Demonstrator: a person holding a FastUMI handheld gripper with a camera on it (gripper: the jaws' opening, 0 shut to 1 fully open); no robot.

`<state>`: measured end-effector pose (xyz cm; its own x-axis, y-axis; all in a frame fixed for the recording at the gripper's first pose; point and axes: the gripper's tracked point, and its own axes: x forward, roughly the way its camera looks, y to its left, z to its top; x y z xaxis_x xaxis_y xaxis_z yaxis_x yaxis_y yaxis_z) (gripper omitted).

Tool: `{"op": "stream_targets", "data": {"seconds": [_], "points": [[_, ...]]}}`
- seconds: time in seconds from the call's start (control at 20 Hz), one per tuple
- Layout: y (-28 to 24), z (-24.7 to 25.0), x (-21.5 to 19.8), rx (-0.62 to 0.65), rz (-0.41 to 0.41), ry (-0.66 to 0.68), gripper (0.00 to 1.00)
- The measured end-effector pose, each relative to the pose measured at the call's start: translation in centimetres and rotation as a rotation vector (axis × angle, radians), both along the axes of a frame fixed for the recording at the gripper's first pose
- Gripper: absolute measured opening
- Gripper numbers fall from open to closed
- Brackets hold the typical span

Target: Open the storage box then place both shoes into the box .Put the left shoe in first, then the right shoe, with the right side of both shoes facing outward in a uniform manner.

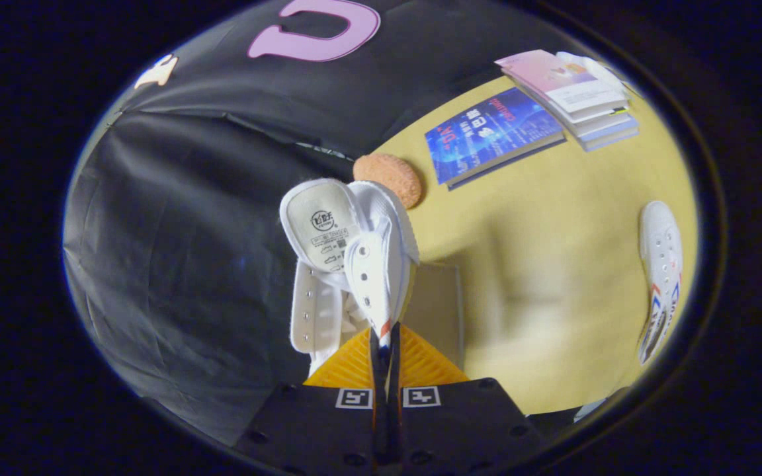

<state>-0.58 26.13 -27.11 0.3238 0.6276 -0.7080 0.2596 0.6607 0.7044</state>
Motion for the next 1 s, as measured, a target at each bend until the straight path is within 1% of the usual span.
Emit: {"op": "stream_targets", "data": {"seconds": [0.15,0.3,0.55,0.75,1.0], "points": [[4.7,0.2,-0.1,0.023,0.032,-0.001,0.03],[9.0,-1.2,-0.7,0.02,0.072,0.021,0.03],[13.6,-4.6,-2.2,-0.042,0.109,0.054,0.02],[15.0,-7.0,-3.2,-0.108,0.13,0.067,0.03],[14.9,-9.1,-3.2,-0.21,0.153,0.028,0.03]]}}
